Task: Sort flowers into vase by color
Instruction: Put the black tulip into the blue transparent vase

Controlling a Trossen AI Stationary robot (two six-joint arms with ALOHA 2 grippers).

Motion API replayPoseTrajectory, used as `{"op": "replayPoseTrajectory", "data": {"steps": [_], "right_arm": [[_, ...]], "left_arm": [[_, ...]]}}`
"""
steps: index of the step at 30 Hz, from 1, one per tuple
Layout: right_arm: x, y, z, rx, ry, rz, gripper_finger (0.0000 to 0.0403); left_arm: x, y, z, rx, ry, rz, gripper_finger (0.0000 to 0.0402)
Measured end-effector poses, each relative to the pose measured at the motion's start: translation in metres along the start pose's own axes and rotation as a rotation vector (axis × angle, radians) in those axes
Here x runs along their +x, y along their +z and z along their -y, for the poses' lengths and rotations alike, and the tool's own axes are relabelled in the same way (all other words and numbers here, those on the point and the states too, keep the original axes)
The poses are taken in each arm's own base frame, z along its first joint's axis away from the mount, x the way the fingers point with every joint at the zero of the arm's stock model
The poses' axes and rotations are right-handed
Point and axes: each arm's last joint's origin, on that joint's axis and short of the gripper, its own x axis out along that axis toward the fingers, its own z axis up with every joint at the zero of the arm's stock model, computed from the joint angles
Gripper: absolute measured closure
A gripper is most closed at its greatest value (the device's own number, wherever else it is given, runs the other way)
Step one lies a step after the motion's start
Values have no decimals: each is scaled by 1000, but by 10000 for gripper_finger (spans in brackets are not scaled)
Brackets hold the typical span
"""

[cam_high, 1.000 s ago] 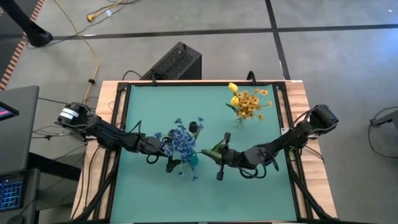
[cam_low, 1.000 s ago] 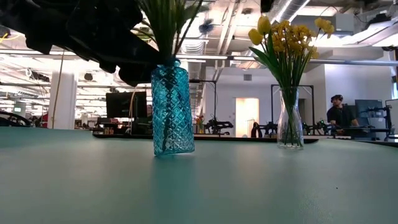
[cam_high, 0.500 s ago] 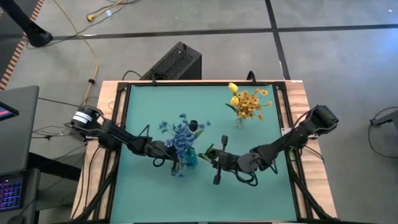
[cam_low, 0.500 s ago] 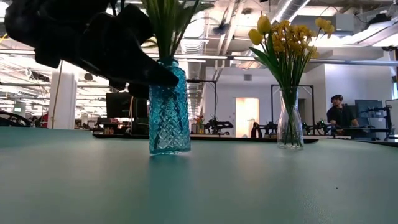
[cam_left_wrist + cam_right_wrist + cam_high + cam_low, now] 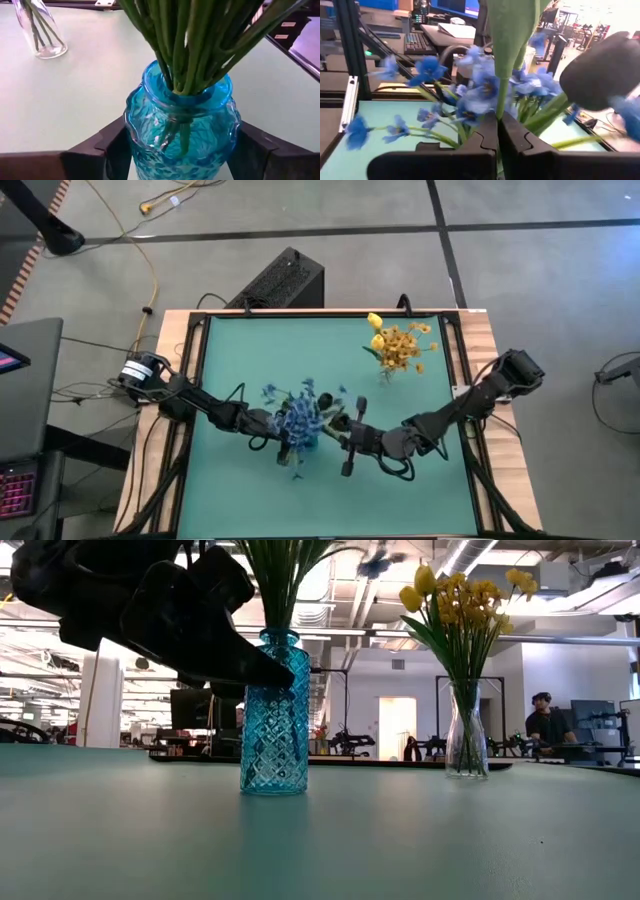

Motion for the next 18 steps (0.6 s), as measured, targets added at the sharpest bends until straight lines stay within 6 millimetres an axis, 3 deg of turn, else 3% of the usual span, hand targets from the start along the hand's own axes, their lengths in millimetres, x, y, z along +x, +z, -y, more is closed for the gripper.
{"op": "replayPoseTrajectory", "data": {"steps": [8, 18], "right_arm": [[12, -8, 14, 52, -31, -67, 376], [24, -16, 26, 89, 84, -133, 376]], "left_arm": [[0, 0, 0, -11, -1, -4, 169], [0, -1, 0, -13, 0, -7, 169]]}}
